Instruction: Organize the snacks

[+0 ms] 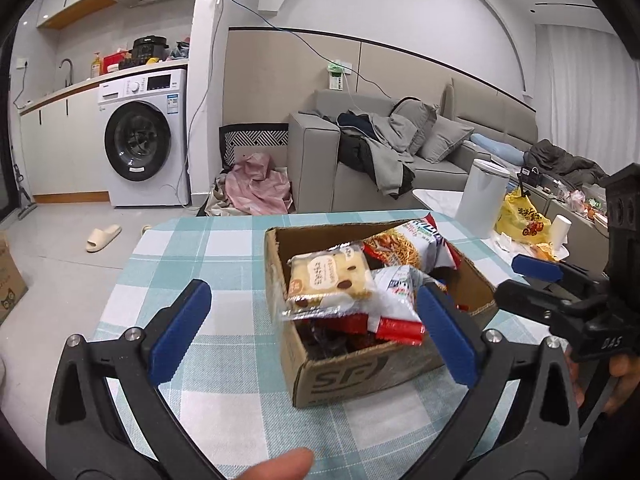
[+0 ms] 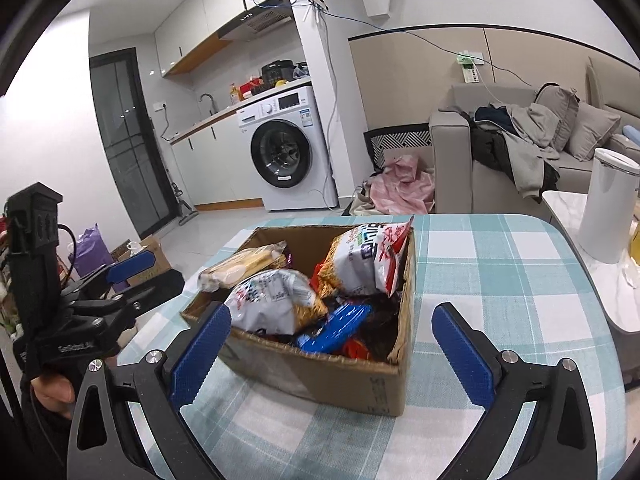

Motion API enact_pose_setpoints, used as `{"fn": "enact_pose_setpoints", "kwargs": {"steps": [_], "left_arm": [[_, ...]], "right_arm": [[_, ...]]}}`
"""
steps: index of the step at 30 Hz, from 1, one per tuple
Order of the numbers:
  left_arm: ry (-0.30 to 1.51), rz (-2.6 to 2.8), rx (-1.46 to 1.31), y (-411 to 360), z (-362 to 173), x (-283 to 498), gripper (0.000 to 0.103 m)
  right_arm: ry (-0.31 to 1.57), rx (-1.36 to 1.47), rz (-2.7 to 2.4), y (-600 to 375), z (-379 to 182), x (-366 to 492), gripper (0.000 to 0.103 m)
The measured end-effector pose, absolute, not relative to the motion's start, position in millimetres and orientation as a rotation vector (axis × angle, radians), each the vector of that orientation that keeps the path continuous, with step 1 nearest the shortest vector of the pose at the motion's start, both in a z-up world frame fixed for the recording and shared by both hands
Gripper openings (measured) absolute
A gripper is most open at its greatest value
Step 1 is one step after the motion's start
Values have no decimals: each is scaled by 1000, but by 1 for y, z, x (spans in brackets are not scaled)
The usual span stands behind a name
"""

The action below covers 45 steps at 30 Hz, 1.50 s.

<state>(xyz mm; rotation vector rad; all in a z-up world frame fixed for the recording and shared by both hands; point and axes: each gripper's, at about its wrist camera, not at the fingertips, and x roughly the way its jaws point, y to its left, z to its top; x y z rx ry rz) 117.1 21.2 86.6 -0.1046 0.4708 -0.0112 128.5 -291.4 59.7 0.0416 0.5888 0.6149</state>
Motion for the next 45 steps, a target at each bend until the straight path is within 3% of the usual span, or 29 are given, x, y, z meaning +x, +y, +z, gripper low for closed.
{"fn": "enact_pose_setpoints", "kwargs": {"steps": [14, 45], "left_arm": [[447, -1, -86, 21, 62, 77, 102], [451, 22, -87, 16, 21, 72, 102]], "right_arm": [[459, 66, 581, -311, 42, 94, 103], [395, 6, 565, -316, 18, 74, 103]]}}
